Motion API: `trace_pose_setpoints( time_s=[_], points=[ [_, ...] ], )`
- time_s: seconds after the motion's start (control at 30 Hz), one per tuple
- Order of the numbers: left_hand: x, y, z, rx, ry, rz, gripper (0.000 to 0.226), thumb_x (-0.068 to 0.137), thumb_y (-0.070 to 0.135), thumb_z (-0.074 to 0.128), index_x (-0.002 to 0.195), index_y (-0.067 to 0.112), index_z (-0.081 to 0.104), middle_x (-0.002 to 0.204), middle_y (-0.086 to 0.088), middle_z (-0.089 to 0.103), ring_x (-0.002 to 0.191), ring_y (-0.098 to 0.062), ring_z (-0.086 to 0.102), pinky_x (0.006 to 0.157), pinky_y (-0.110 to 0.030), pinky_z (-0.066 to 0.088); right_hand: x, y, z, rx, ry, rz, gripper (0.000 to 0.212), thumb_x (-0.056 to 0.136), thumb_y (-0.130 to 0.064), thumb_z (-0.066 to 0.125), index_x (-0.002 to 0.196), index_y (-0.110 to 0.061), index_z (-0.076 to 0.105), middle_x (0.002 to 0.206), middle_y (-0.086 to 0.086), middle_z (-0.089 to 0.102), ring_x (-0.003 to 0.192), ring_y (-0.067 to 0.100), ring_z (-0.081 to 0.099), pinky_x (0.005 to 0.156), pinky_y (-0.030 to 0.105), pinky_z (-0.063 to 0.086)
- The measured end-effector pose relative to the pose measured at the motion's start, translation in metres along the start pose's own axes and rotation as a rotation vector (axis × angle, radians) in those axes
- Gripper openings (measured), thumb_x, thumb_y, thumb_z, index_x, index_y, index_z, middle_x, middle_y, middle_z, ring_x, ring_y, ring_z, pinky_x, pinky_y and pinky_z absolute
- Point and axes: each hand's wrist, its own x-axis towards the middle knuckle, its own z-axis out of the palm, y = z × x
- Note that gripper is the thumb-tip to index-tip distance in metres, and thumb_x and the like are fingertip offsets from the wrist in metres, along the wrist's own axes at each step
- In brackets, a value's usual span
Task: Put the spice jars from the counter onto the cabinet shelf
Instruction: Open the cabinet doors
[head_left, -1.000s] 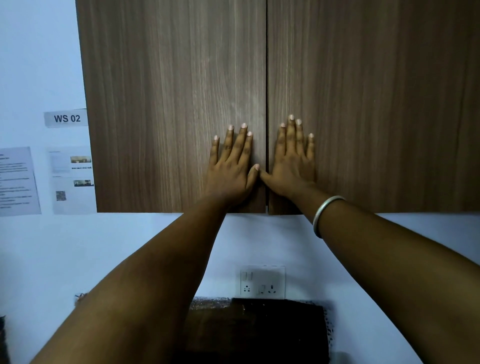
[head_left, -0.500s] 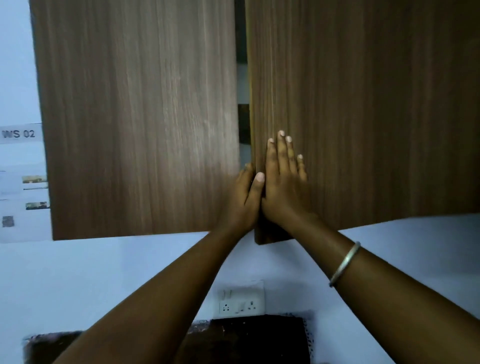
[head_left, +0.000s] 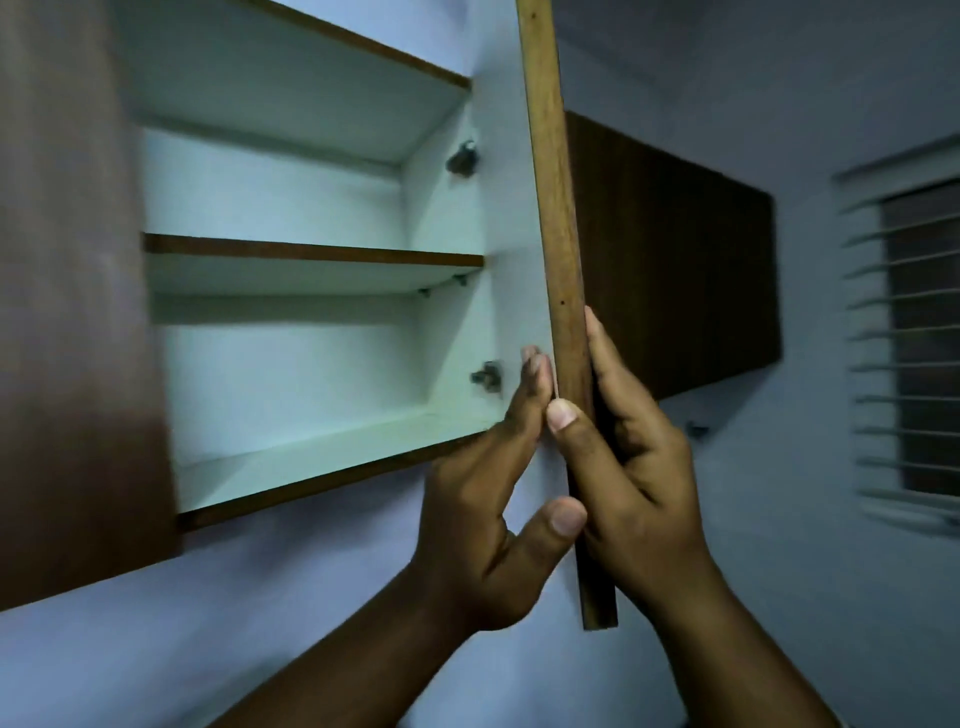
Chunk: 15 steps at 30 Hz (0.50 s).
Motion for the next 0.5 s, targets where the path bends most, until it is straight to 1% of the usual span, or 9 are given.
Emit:
trace_pose_setpoints(
  time_s=[0.07, 0.13, 0.2, 0.3, 0.33, 0.37, 0.43, 0.47, 0.5],
  points=[
    [0.011, -0.001, 0.029, -0.001, -0.009, 0.078, 0.078, 0.109, 0.057, 0.036, 0.156, -0.006, 0.034, 0.165, -0.021, 0.039, 0.154, -0.025, 0.042, 0.118, -0.033, 0.043, 0.0, -0.002, -0.03, -0.116, 0.068, -0.028, 0.057, 0.102, -0.005, 0.052, 0.156, -0.006, 0.035, 0.149, -0.023, 0.053, 0.141, 0.003, 0.049, 0.11, 0.019, 0.043],
    [0.021, -0.002, 0.055, 0.033, -0.018, 0.123, 0.076, 0.108, 0.058, 0.034, 0.155, -0.002, 0.037, 0.165, -0.019, 0.037, 0.154, -0.025, 0.041, 0.117, -0.036, 0.047, 0.001, -0.004, -0.059, -0.272, 0.131, -0.05, 0.054, 0.103, -0.01, 0.053, 0.154, -0.006, 0.039, 0.141, -0.031, 0.056, 0.136, 0.0, 0.053, 0.107, 0.016, 0.045],
    [0.032, -0.001, 0.082, 0.086, -0.042, 0.123, 0.076, 0.107, 0.062, 0.033, 0.155, 0.003, 0.042, 0.166, -0.016, 0.037, 0.152, -0.024, 0.044, 0.111, -0.04, 0.053, 0.002, -0.006, -0.086, -0.43, 0.196, -0.041, 0.05, 0.104, -0.015, 0.052, 0.153, -0.01, 0.045, 0.136, -0.027, 0.059, 0.128, -0.004, 0.058, 0.101, 0.013, 0.048],
    [0.048, -0.003, 0.122, 0.143, -0.106, 0.093, 0.078, 0.106, 0.066, 0.027, 0.155, 0.009, 0.048, 0.167, -0.015, 0.037, 0.151, -0.022, 0.046, 0.109, -0.042, 0.055, 0.009, 0.002, -0.122, -0.6, 0.288, 0.009, 0.041, 0.105, -0.019, 0.048, 0.146, -0.013, 0.054, 0.123, -0.022, 0.064, 0.113, -0.012, 0.063, 0.092, 0.009, 0.05],
    [0.053, -0.004, 0.134, 0.156, -0.131, 0.082, 0.079, 0.105, 0.066, 0.026, 0.155, 0.01, 0.048, 0.167, -0.013, 0.036, 0.151, -0.022, 0.046, 0.11, -0.042, 0.054, 0.013, 0.007, -0.133, -0.617, 0.326, 0.043, 0.04, 0.106, -0.018, 0.047, 0.145, -0.012, 0.055, 0.122, -0.018, 0.066, 0.112, -0.01, 0.064, 0.094, 0.013, 0.052],
    [0.058, -0.005, 0.146, 0.167, -0.157, 0.07, 0.078, 0.105, 0.066, 0.027, 0.156, 0.011, 0.048, 0.168, -0.012, 0.034, 0.152, -0.022, 0.044, 0.112, -0.042, 0.053, 0.017, 0.014, -0.146, -0.62, 0.363, 0.085, 0.039, 0.108, -0.015, 0.046, 0.145, -0.01, 0.054, 0.125, -0.01, 0.068, 0.115, -0.003, 0.064, 0.099, 0.022, 0.054],
    [0.066, -0.008, 0.168, 0.201, -0.223, 0.037, 0.08, 0.102, 0.067, 0.028, 0.159, 0.013, 0.043, 0.171, -0.009, 0.028, 0.156, -0.022, 0.037, 0.118, -0.043, 0.047, 0.025, 0.027, -0.164, -0.614, 0.426, 0.175, 0.04, 0.109, -0.011, 0.044, 0.148, -0.006, 0.051, 0.137, 0.008, 0.065, 0.127, 0.017, 0.062, 0.108, 0.042, 0.051],
    [0.069, -0.01, 0.178, 0.219, -0.259, 0.02, 0.083, 0.1, 0.069, 0.027, 0.161, 0.015, 0.039, 0.172, -0.008, 0.024, 0.158, -0.021, 0.033, 0.121, -0.043, 0.043, 0.029, 0.032, -0.171, -0.612, 0.449, 0.213, 0.04, 0.109, -0.01, 0.043, 0.148, -0.005, 0.05, 0.14, 0.012, 0.062, 0.13, 0.023, 0.06, 0.11, 0.047, 0.049],
    [0.072, -0.011, 0.187, 0.231, -0.292, 0.004, 0.085, 0.099, 0.071, 0.025, 0.163, 0.016, 0.035, 0.173, -0.006, 0.02, 0.159, -0.021, 0.028, 0.124, -0.042, 0.039, 0.033, 0.037, -0.178, -0.606, 0.473, 0.24, 0.039, 0.109, -0.008, 0.043, 0.147, -0.004, 0.051, 0.141, 0.013, 0.062, 0.13, 0.026, 0.06, 0.11, 0.048, 0.049]
  ],
)
